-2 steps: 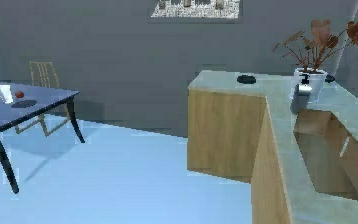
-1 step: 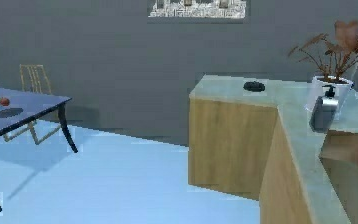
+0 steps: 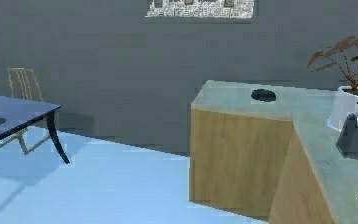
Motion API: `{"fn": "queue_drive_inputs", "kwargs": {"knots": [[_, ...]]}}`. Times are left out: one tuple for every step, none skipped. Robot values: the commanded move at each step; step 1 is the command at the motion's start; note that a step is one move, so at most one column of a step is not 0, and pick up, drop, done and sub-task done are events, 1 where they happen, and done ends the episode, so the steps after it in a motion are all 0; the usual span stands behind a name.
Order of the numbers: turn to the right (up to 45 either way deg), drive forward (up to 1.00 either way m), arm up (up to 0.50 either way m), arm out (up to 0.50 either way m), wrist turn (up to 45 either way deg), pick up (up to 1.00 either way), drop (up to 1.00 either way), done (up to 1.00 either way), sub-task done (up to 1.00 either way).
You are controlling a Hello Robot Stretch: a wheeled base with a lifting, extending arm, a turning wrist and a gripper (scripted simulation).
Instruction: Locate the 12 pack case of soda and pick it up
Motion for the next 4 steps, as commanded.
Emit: {"fn": "queue_drive_inputs", "kwargs": {"knots": [[-45.0, 0.00, 0.00, 0.00, 0.0, 0.00, 0.00, 0.00, 0.00], [-33.0, 0.00, 0.00, 0.00, 0.0, 0.00, 0.00, 0.00, 0.00], [0.0, 0.15, 0.00, 0.00, 0.0, 0.00, 0.00, 0.00, 0.00], [-45.0, 0.00, 0.00, 0.00, 0.0, 0.00, 0.00, 0.00, 0.00]]}}
